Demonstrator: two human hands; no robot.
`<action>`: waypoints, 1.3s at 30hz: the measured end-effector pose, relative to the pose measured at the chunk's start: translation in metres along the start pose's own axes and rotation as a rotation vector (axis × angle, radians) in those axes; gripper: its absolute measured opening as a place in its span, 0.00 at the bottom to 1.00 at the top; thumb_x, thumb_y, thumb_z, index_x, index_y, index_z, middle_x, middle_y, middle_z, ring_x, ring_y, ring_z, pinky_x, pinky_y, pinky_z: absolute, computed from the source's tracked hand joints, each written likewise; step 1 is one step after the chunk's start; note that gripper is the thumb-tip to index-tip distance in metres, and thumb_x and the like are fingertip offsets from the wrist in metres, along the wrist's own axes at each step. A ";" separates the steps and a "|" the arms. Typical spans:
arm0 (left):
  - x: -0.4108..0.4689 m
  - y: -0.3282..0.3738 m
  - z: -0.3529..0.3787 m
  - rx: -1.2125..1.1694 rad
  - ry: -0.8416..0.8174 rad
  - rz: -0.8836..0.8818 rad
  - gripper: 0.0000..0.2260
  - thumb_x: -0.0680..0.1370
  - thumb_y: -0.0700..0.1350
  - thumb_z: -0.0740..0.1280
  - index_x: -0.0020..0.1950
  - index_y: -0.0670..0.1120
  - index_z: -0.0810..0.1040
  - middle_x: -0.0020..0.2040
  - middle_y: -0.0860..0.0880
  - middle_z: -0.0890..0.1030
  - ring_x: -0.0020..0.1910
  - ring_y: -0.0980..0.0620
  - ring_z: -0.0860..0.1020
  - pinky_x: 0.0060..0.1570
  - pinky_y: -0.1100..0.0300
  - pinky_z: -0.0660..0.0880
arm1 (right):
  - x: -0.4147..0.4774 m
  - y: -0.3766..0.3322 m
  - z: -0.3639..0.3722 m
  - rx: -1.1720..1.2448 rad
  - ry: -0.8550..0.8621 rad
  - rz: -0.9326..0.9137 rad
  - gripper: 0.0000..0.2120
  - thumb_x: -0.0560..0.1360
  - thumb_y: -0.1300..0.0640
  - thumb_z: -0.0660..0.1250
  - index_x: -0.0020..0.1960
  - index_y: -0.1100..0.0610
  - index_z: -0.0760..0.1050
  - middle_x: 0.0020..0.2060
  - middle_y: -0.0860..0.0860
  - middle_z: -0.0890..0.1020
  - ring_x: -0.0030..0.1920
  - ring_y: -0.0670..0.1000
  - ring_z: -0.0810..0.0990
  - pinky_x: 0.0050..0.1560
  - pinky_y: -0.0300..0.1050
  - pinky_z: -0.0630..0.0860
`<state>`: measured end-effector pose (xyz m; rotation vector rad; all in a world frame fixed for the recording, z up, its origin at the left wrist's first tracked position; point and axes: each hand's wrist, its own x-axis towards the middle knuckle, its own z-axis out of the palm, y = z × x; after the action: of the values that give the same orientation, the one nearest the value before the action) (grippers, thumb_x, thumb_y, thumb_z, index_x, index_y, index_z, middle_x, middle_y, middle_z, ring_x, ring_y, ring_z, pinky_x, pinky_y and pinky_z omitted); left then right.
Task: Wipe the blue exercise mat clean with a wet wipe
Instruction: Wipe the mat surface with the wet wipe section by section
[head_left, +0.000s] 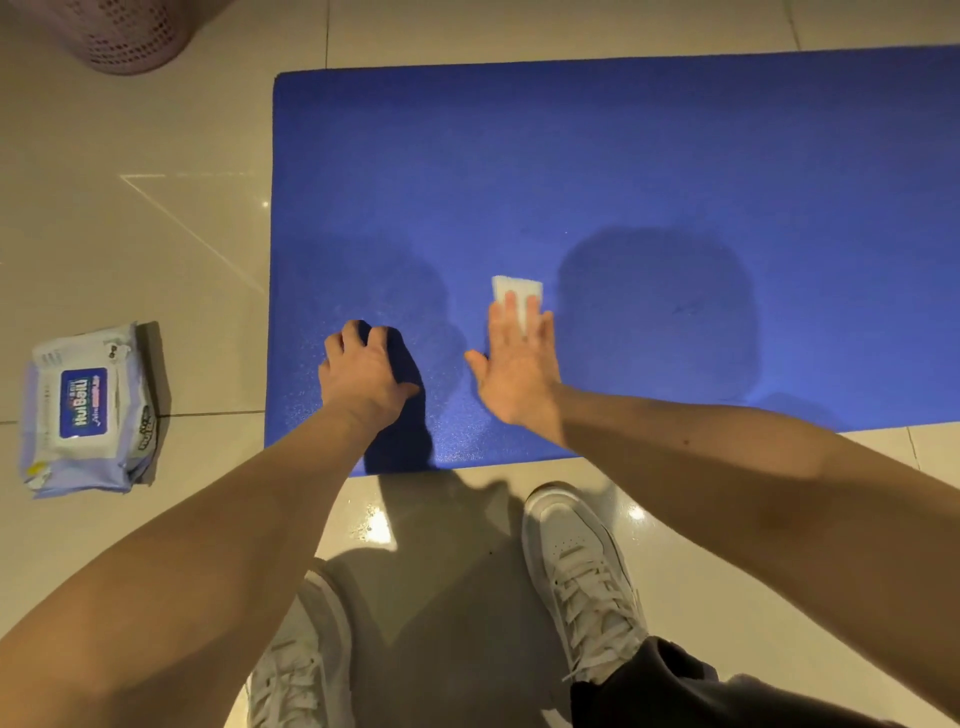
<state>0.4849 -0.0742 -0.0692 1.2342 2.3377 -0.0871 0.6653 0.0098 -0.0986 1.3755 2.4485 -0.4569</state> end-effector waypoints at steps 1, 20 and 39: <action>0.003 0.000 -0.002 -0.004 0.012 -0.007 0.34 0.74 0.56 0.74 0.75 0.49 0.64 0.76 0.44 0.60 0.74 0.38 0.59 0.69 0.42 0.66 | 0.001 -0.013 0.002 -0.004 -0.010 -0.095 0.36 0.85 0.39 0.47 0.83 0.59 0.41 0.82 0.58 0.39 0.80 0.65 0.34 0.79 0.64 0.37; 0.033 0.003 -0.007 -0.030 0.020 -0.035 0.34 0.79 0.55 0.69 0.80 0.52 0.58 0.81 0.46 0.53 0.79 0.41 0.49 0.74 0.41 0.63 | 0.046 -0.031 -0.017 -0.030 -0.020 -0.134 0.35 0.85 0.40 0.46 0.83 0.58 0.40 0.82 0.56 0.38 0.80 0.64 0.33 0.79 0.62 0.37; 0.066 -0.018 -0.025 0.011 0.050 -0.094 0.44 0.73 0.66 0.70 0.81 0.54 0.53 0.82 0.46 0.50 0.79 0.40 0.48 0.77 0.39 0.54 | 0.089 -0.064 -0.022 -0.153 0.115 -0.271 0.37 0.85 0.40 0.45 0.82 0.63 0.38 0.80 0.57 0.31 0.80 0.58 0.32 0.81 0.58 0.42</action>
<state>0.4295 -0.0277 -0.0803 1.1440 2.4407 -0.1016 0.5632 0.0556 -0.1062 1.0403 2.7140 -0.2475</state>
